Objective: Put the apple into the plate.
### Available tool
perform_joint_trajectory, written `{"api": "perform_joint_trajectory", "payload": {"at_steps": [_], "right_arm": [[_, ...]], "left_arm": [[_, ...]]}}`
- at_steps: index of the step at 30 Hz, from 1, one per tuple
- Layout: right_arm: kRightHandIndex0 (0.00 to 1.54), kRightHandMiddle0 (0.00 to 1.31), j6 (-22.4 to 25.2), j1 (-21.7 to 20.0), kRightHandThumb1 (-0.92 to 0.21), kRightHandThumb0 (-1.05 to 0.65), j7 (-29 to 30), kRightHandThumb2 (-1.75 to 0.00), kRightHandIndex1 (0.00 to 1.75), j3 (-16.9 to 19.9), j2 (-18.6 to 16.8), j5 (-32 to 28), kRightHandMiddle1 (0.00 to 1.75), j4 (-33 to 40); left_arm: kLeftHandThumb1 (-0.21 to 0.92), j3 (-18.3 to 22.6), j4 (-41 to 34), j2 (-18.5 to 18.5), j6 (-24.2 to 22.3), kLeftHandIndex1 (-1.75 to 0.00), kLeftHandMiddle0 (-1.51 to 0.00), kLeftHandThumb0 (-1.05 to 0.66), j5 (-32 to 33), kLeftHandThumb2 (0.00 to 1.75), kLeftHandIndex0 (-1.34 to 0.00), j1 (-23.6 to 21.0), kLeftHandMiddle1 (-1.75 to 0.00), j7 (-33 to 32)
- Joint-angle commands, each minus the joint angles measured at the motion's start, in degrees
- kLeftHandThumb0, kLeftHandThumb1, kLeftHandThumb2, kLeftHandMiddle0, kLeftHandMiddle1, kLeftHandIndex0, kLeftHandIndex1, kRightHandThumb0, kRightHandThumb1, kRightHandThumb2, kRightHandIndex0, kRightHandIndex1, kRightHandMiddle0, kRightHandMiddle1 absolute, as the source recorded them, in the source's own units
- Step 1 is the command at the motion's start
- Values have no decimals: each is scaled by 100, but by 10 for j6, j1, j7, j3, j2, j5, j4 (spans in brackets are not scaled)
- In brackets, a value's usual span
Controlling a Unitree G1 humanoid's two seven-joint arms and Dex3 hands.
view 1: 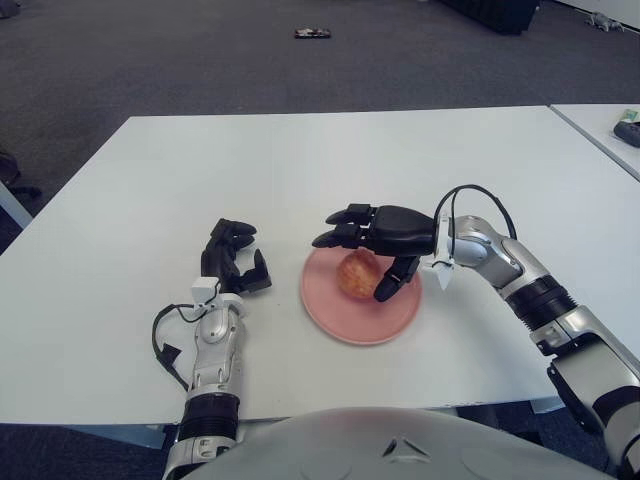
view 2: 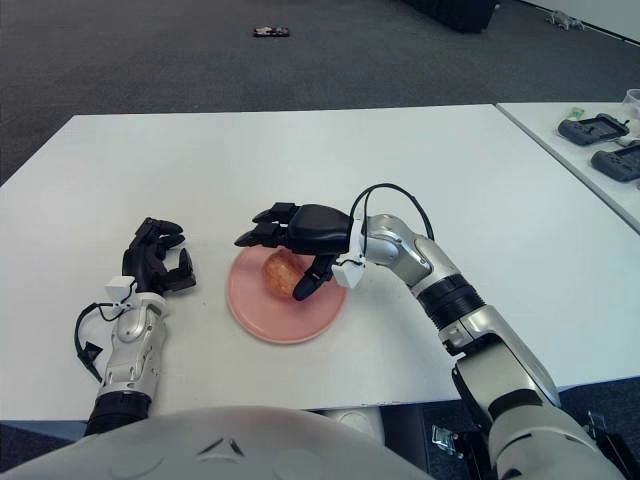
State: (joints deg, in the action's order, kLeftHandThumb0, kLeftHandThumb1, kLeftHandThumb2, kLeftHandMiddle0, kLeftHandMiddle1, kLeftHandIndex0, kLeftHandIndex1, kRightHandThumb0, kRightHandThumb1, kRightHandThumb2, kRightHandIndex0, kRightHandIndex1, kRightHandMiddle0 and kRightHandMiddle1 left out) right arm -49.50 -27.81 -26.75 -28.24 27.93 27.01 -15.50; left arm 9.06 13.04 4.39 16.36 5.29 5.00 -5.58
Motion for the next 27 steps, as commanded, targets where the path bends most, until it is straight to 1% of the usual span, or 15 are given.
{"api": "perform_joint_trajectory", "payload": {"at_steps": [1, 8, 13, 16, 19, 22, 23, 24, 26, 27], "right_arm": [[0, 0, -9, -5, -92, -105, -7, -58, 0, 4, 4, -18, 0, -6], [0, 0, -27, -6, -92, -105, -8, -58, 0, 8, 5, -30, 0, -13], [0, 0, -45, -5, -92, -105, 10, -58, 0, 24, 2, -34, 0, -16], [0, 0, -44, -12, -92, -105, 11, -58, 0, 36, -1, -54, 0, -14], [0, 0, -27, -25, -92, -105, 10, -55, 0, 57, -7, -90, 0, -5], [0, 0, 9, -33, -92, -105, 15, -51, 0, 86, -15, -121, 0, 23], [0, 0, 16, -33, -92, -105, 17, -50, 0, 93, -18, -125, 0, 29], [0, 0, 15, -27, -92, -105, 32, -50, 0, 104, -24, -125, 0, 30], [0, 0, 16, -19, -92, -105, 47, -52, 0, 117, -33, -125, 0, 33], [0, 0, 18, -14, -92, -105, 57, -53, 0, 129, -40, -139, 0, 36]], "left_arm": [[9, 5, 15, 6, -35, -174, -79, -1, 0, 160, -54, 15, -175, -14], [8, 4, 14, 9, -31, -172, -81, -1, -1, 160, -56, 14, -175, -16], [4, 1, 14, 9, -26, -172, -84, -1, -7, 165, -59, 15, -175, -18], [1, -1, 12, 9, -31, -170, -85, -1, -15, 166, -62, 15, -175, -26], [0, -2, 7, 9, -39, -168, -86, -1, -19, 167, -63, 15, -175, -28], [0, 0, 13, 9, -30, -169, -85, -1, -9, 167, -63, 11, -175, -18], [1, 0, 15, 9, -27, -170, -85, -1, -6, 167, -63, 10, -175, -15], [1, 1, 18, 10, -22, -170, -85, -1, -1, 167, -62, 9, -175, -10], [2, 1, 22, 10, -15, -172, -84, -1, 4, 166, -61, 8, -175, -5], [2, 2, 25, 10, -11, -172, -84, -1, 7, 166, -61, 7, -175, -1]]}}
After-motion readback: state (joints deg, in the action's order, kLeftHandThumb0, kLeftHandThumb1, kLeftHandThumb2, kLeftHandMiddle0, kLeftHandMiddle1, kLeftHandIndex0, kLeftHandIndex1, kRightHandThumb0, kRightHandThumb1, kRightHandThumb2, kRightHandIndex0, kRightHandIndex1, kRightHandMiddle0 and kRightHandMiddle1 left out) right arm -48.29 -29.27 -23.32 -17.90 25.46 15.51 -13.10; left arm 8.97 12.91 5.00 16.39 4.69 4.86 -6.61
